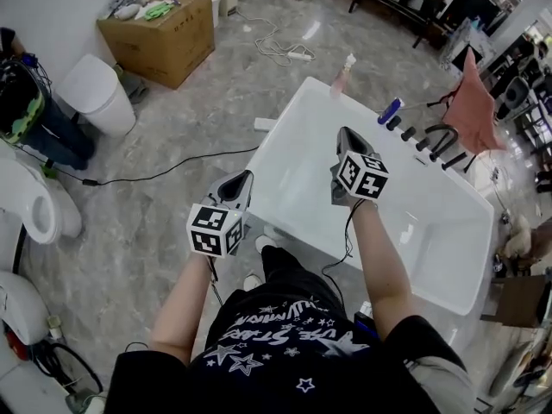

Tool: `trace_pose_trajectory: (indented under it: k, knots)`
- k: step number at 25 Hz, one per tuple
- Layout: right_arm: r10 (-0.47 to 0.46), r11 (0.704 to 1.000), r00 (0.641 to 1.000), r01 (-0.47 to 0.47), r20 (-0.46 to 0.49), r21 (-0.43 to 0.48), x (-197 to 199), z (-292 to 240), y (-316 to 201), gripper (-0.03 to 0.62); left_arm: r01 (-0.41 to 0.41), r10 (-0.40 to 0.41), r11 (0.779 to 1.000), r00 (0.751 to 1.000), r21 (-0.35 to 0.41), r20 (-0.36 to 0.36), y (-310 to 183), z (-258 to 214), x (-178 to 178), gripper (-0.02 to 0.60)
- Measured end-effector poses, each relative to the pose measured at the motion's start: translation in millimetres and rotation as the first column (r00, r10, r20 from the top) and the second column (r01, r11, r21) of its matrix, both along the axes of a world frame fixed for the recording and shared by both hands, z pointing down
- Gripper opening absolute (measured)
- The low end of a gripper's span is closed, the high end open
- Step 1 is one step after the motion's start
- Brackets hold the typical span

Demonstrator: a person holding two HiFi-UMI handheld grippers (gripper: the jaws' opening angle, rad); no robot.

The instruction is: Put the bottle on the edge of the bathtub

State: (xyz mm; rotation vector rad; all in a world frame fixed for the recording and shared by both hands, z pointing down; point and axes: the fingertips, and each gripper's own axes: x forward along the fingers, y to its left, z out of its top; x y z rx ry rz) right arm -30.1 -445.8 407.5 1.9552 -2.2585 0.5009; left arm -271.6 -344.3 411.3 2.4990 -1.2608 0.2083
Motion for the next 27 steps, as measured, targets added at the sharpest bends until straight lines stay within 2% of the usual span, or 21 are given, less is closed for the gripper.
trace_pose_trajectory:
  k: [7, 15, 17, 21, 27]
  knots:
    - [-0.024, 1.000, 0.999, 0.023, -0.038, -0.021, -29, 4, 106, 0.014, -0.023, 0.023, 0.999, 1.000, -0.032, -0.005, 67, 16, -17, 0.014]
    - [-0.020, 1.000, 1.000, 0.020, -0.004, -0.023, -25, 4, 154, 0.014, -0.042, 0.042, 0.998, 0.999, -0.035, -0.014, 103, 19, -3, 0.015]
    - [-0.028, 0.999, 0.999, 0.028, -0.020, -0.017, -23, 3, 166, 0.014, -0.046, 0.046, 0.998, 0.999, -0.032, -0.013, 107, 18, 3, 0.015]
    - [-0.054, 0.998, 0.998, 0.053, -0.035, -0.031, -10, 10, 191, 0.014, -0.034, 0.033, 0.999, 0.999, -0.042, -0.018, 117, 19, 23, 0.015]
    - [-0.062, 0.997, 0.998, 0.061, -0.021, -0.049, 42, 10, 222, 0.014, -0.015, 0.014, 0.999, 1.000, -0.049, -0.020, 136, 17, 71, 0.014]
